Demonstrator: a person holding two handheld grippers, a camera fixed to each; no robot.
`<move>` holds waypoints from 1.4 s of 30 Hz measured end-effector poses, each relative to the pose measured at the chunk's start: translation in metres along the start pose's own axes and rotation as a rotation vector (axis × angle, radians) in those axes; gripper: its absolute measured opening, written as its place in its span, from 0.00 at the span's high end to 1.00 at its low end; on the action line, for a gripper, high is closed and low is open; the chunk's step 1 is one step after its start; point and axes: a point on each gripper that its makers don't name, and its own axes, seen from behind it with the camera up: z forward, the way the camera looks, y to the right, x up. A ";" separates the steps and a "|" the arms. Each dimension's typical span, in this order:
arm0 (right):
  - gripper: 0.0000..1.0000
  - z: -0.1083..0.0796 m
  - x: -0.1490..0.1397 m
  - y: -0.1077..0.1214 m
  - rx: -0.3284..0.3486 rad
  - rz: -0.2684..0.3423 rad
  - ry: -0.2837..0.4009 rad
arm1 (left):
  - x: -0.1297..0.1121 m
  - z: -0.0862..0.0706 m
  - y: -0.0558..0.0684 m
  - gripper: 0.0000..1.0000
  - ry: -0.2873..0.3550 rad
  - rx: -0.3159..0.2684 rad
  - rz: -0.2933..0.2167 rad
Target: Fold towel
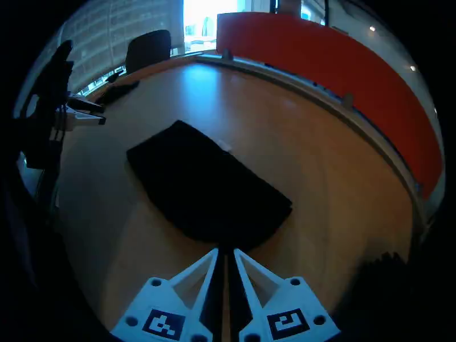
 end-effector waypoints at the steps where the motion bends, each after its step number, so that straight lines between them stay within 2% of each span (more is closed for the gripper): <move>1: 0.93 -0.001 0.007 -0.001 0.000 -0.009 0.009 | 0.001 0.000 0.000 0.07 0.002 0.000 0.000; 11: 0.93 -0.004 0.071 -0.007 0.009 -0.094 0.095 | 0.005 -0.004 -0.001 0.07 0.012 0.002 -0.004; 20: 0.92 -0.005 0.115 -0.019 0.029 -0.158 0.157 | 0.004 -0.007 -0.004 0.07 0.013 0.008 -0.011; 26: 0.92 -0.001 0.125 -0.025 0.041 -0.194 0.159 | 0.004 -0.008 -0.005 0.07 0.013 0.010 -0.015; 35: 0.91 0.005 0.138 -0.034 0.064 -0.215 0.162 | 0.001 -0.012 -0.010 0.07 0.019 0.011 -0.027; 42: 0.91 0.013 0.152 -0.049 0.095 -0.241 0.163 | -0.002 -0.018 -0.016 0.07 0.028 0.017 -0.037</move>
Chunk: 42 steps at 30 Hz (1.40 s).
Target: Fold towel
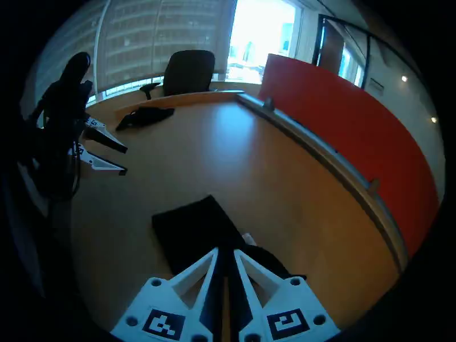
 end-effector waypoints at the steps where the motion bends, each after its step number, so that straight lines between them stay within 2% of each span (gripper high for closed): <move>1: 0.91 0.002 0.003 -0.002 0.007 -0.003 0.001 | -0.001 -0.001 -0.001 0.07 0.002 0.001 -0.001; 12: 0.90 0.033 0.021 -0.036 0.091 -0.033 -0.016 | -0.005 -0.012 -0.014 0.07 0.024 0.013 -0.006; 17: 0.90 0.061 0.019 -0.061 0.151 -0.035 -0.045 | -0.008 -0.019 -0.018 0.07 0.030 0.021 -0.017; 22: 0.89 0.092 0.009 -0.089 0.223 -0.009 -0.079 | -0.013 -0.024 -0.023 0.07 0.029 0.030 -0.024; 26: 0.89 0.109 0.000 -0.101 0.256 0.012 -0.106 | -0.016 -0.026 -0.026 0.07 0.028 0.034 -0.033; 30: 0.89 0.115 -0.007 -0.104 0.269 0.020 -0.124 | -0.017 -0.027 -0.027 0.07 0.026 0.033 -0.038; 39: 0.88 0.114 -0.009 -0.103 0.270 0.024 -0.125 | -0.015 -0.026 -0.029 0.07 0.027 0.038 -0.038; 41: 0.82 0.113 -0.008 -0.102 0.270 0.025 -0.121 | -0.014 -0.026 -0.031 0.07 0.028 0.041 -0.038; 42: 0.70 0.112 -0.008 -0.102 0.269 0.027 -0.119 | -0.014 -0.026 -0.031 0.07 0.029 0.042 -0.037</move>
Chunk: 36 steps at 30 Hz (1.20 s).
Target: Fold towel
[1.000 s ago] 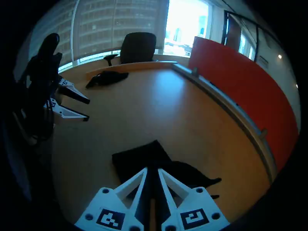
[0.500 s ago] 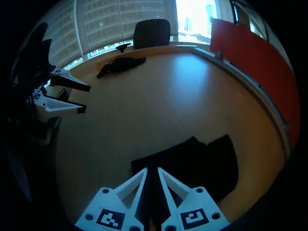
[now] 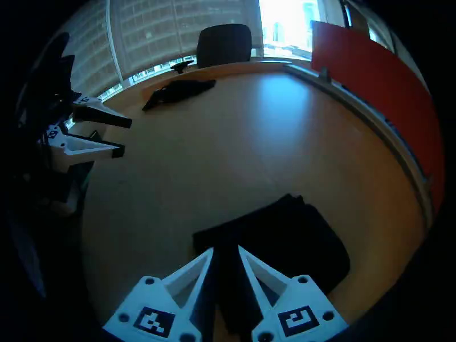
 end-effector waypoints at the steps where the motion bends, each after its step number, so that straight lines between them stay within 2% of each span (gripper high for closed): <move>1: 0.56 -0.001 0.000 0.000 -0.001 0.002 0.003 | 0.000 0.000 -0.001 0.07 0.001 0.002 0.001; 3: 0.32 -0.004 -0.001 0.001 -0.004 0.008 0.008 | 0.001 -0.001 -0.002 0.07 0.001 0.004 0.002; 5: 0.26 -0.007 -0.002 0.001 -0.007 0.016 0.012 | 0.001 -0.001 -0.003 0.07 0.001 0.006 0.003; 7: 0.15 -0.010 -0.003 0.002 -0.013 0.026 0.018 | 0.002 -0.002 -0.004 0.07 0.002 0.008 0.004; 9: 0.11 -0.013 -0.005 0.002 -0.021 0.035 0.023 | 0.002 -0.002 -0.004 0.07 0.003 0.009 0.005; 29: 0.11 -0.052 -0.047 0.012 -0.136 0.096 0.010 | 0.006 -0.006 -0.003 0.07 0.018 0.003 0.023; 36: 0.10 -0.057 -0.055 0.012 -0.153 0.122 0.011 | 0.006 -0.006 -0.004 0.07 0.017 0.005 0.026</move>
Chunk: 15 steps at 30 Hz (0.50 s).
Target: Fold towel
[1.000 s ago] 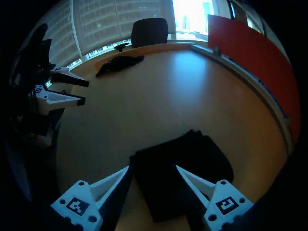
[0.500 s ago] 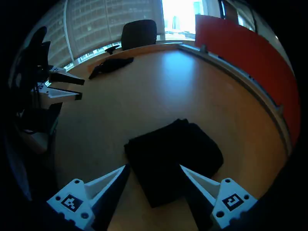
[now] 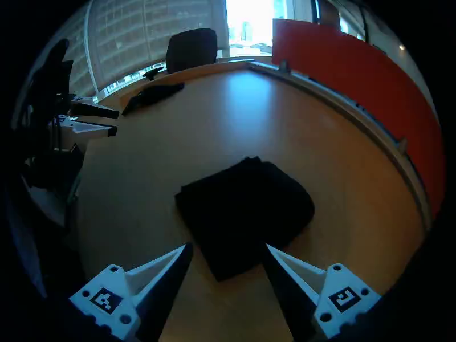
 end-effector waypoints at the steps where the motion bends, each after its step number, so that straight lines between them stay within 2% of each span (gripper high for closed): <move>1: 0.10 0.000 -0.001 0.000 -0.001 0.003 -0.001 | 0.000 0.000 0.000 0.07 0.000 0.001 0.001; 15: 0.14 0.009 -0.038 0.001 -0.050 0.034 -0.050 | -0.004 -0.001 0.001 0.07 -0.005 0.000 -0.003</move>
